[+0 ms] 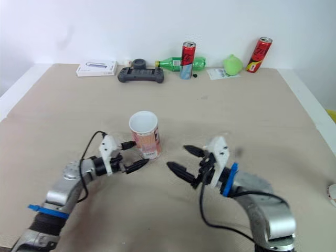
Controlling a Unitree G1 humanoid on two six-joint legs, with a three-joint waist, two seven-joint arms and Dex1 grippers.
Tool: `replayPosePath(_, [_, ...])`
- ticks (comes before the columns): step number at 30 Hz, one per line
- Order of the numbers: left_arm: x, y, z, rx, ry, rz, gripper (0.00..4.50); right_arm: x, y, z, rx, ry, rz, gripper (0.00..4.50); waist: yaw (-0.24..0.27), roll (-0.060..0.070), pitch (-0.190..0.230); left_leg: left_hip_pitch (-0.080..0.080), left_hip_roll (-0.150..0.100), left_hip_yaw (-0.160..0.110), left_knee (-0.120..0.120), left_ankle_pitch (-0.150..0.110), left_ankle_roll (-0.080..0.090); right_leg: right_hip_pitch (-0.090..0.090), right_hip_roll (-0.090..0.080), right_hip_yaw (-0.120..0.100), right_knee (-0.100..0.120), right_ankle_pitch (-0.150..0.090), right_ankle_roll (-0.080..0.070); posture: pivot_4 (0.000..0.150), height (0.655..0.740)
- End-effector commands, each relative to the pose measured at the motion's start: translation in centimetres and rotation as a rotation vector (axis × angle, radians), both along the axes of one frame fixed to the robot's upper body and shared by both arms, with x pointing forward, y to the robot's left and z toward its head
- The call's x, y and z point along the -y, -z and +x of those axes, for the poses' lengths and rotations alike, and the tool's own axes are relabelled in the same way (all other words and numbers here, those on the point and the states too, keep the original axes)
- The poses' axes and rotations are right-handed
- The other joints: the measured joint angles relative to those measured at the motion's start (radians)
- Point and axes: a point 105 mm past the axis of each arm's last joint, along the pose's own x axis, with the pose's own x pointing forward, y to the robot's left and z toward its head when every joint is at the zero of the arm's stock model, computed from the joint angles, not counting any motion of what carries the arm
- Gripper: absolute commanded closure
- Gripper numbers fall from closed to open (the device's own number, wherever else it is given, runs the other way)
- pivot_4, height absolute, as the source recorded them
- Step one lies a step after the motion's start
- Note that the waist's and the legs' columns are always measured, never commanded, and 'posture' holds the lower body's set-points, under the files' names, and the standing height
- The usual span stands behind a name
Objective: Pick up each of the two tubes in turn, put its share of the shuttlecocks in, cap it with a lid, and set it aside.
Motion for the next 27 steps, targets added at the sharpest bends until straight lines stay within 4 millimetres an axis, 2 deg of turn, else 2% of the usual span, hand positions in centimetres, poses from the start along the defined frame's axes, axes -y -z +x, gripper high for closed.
replayPosePath(1, [-1.6,-2.9,-1.4,0.044,0.029,-0.003,0.00,-2.0,0.8,1.4,0.069,-0.001,0.016,0.11,-0.004,0.000,0.002,0.000,0.000,-0.001,0.000,0.000,0.000,0.000,0.000,-0.001,0.000,0.000,-0.002,0.150,0.7400])
replayPosePath(4, [-3.3,-4.6,-2.2,0.043,0.022,-0.001,0.00,-3.8,1.8,2.8,0.113,-0.025,0.002,0.11,-0.012,0.001,0.010,0.000,0.001,0.000,0.000,0.003,-0.005,-0.001,0.001,-0.001,0.000,-0.001,-0.012,0.150,0.7400])
replayPosePath(7, [-4.4,-5.9,-2.6,0.053,0.009,0.005,0.00,-4.8,2.6,4.3,0.140,-0.032,-0.002,0.11,-0.012,-0.001,0.011,-0.001,0.000,0.000,0.000,0.003,-0.006,-0.001,0.001,0.001,0.000,0.000,-0.013,0.150,0.7400])
replayPosePath(13, [-5.4,-6.7,-3.1,0.078,-0.015,0.072,0.00,-6.9,2.4,6.5,0.172,-0.093,0.021,0.11,-0.016,-0.002,0.012,-0.001,-0.001,0.003,0.000,0.003,-0.006,-0.001,0.001,0.005,0.001,0.004,-0.013,0.150,0.7400])
replayPosePath(21, [-6.0,-6.1,-3.6,0.070,-0.061,0.093,0.00,-10.1,1.6,7.8,0.198,-0.217,0.037,0.11,-0.017,-0.002,0.012,0.002,0.002,0.005,0.000,0.005,-0.008,-0.002,0.005,0.012,0.004,0.006,-0.017,0.150,0.7400])
replayPosePath(25, [-5.9,-6.0,-3.8,0.069,-0.071,0.088,0.00,-10.9,1.6,8.0,0.198,-0.241,0.048,0.11,-0.016,-0.002,0.012,0.004,0.005,0.006,0.002,0.006,-0.009,-0.003,0.008,0.013,0.007,0.007,-0.019,0.150,0.7400])
replayPosePath(27, [-5.9,-5.9,-3.8,0.069,-0.078,0.084,0.00,-11.2,1.7,8.0,0.194,-0.253,0.054,0.62,-0.016,-0.002,0.012,0.004,0.005,0.006,0.002,0.006,-0.009,-0.003,0.008,0.013,0.009,0.007,-0.019,0.150,0.7400])
